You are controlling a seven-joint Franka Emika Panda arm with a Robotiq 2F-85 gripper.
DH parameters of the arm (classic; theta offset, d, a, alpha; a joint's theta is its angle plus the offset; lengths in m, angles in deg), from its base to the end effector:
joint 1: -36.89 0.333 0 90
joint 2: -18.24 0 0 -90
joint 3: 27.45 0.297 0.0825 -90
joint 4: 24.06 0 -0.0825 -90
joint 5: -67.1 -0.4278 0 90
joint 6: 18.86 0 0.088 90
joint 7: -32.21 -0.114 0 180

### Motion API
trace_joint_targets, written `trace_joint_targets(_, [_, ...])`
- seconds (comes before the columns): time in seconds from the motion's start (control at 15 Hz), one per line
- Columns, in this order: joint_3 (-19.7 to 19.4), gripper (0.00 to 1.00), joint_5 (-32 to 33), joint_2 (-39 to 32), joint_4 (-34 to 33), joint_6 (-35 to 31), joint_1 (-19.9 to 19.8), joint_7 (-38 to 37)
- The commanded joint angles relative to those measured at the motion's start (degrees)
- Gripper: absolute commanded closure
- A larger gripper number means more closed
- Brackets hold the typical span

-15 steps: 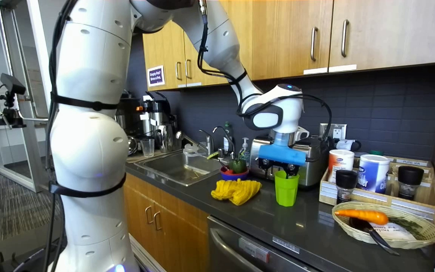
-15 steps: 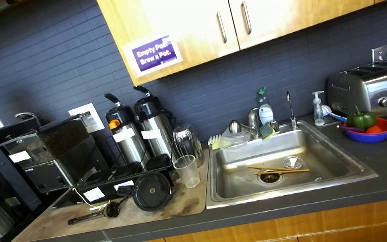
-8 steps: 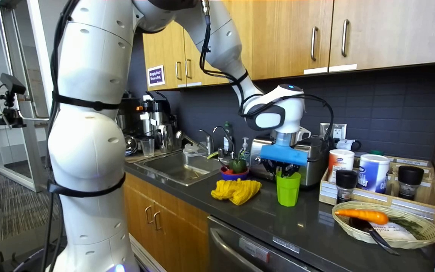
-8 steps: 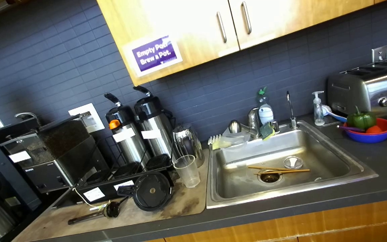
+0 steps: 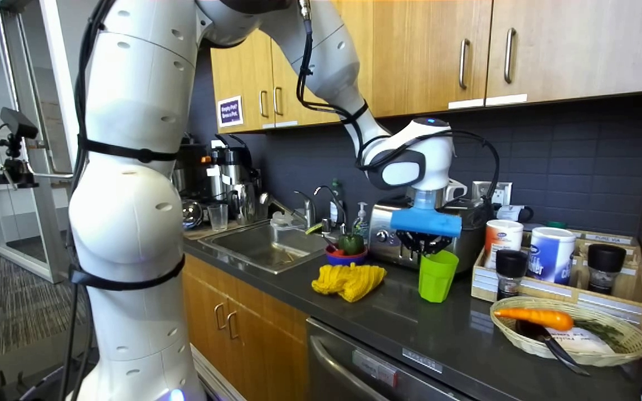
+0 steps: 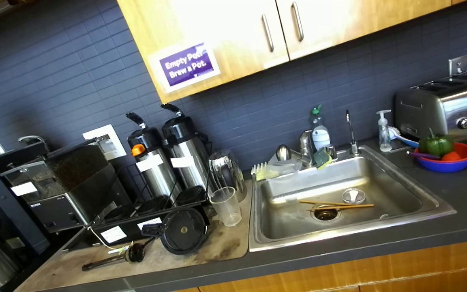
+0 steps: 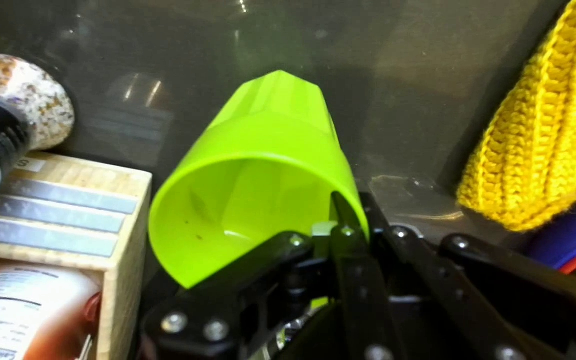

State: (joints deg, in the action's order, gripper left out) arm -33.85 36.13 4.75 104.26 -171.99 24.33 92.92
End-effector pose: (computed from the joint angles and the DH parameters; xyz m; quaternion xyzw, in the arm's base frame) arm 0.5481 -0.2042 0.2217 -0.9772 -0.1348 -0.1598 0.0378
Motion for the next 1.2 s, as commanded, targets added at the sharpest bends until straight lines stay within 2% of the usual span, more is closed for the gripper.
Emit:
trace_joint_targets(0.0, [0.63, 0.99, 3.5, 0.79, 0.26, -1.73, -1.58, -3.6])
trace_joint_targets(0.53, [-1.23, 0.99, 9.73, 2.34, 1.02, -3.38, -4.73, -10.5])
trace_joint_targets(1.13, [-2.45, 0.99, 11.34, 3.68, 2.86, -3.47, -7.22, -14.18])
